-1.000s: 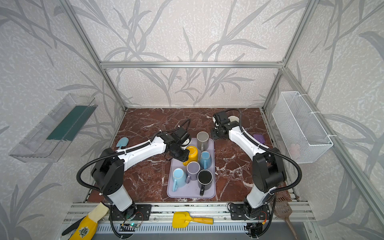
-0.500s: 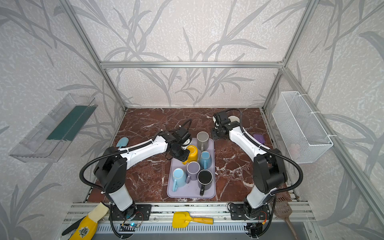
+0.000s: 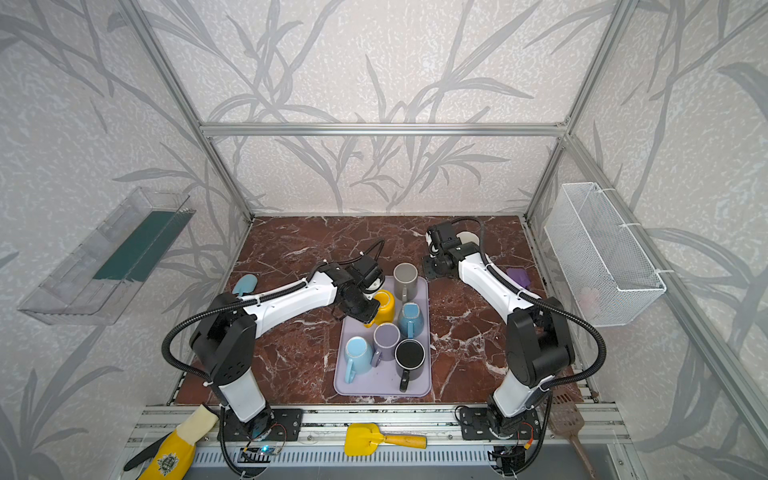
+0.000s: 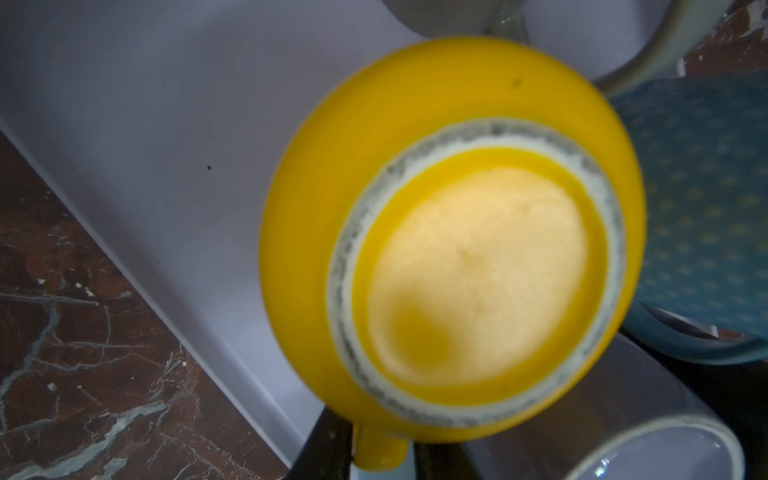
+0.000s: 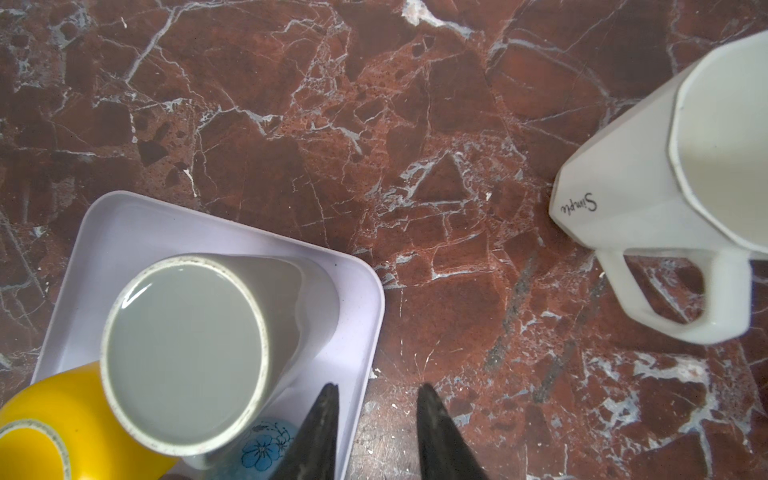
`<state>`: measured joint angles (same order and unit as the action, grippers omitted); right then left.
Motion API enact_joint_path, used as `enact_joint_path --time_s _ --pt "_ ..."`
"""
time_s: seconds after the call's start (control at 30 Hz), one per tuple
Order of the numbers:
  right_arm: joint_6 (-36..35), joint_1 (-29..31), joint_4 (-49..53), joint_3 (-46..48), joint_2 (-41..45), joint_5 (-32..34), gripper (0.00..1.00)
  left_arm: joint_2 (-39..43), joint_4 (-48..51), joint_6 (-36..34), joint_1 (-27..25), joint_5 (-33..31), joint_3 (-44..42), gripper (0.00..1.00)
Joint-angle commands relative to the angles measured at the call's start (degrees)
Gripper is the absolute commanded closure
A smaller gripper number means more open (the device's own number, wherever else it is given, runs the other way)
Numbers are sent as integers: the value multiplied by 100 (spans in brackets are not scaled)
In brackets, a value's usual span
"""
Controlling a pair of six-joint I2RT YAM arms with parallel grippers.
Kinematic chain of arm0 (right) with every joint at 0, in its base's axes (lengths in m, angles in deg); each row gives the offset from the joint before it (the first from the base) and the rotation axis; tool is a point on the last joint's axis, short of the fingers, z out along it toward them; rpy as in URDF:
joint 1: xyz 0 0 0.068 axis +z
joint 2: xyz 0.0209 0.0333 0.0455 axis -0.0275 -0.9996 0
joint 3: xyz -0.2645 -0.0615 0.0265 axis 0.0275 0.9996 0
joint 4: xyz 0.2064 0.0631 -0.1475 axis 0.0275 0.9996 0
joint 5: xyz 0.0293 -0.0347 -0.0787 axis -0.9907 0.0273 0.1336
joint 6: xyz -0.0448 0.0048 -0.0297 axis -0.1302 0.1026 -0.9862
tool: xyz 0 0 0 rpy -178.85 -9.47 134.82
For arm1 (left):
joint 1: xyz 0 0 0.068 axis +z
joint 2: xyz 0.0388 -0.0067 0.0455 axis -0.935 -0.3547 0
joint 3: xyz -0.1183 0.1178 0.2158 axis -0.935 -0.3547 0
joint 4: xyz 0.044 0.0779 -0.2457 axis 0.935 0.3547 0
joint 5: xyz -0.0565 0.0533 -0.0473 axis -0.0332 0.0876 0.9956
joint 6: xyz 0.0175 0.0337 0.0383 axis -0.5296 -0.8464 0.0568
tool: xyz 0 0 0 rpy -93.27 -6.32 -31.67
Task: Turn the mug right side up
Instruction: 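Lower the left gripper onto the upside-down yellow mug and grasp its base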
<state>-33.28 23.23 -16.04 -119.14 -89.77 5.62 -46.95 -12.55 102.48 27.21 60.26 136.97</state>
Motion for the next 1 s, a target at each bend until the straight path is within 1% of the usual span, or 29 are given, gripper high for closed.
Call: enact_joint_path --time_s 0.0,0.1,0.53,0.97 --pt "3 6 61 -32 203 19 66 -130 105 -82 -35 -125 137 73" --pt "-2 6 83 -44 215 32 66 -133 93 -77 -41 -144 141 75" --pt "27 6 42 37 293 20 66 -97 64 -70 -41 -347 135 85" --pt "83 6 -99 212 481 -115 67 -86 259 -158 37 -913 627 97"
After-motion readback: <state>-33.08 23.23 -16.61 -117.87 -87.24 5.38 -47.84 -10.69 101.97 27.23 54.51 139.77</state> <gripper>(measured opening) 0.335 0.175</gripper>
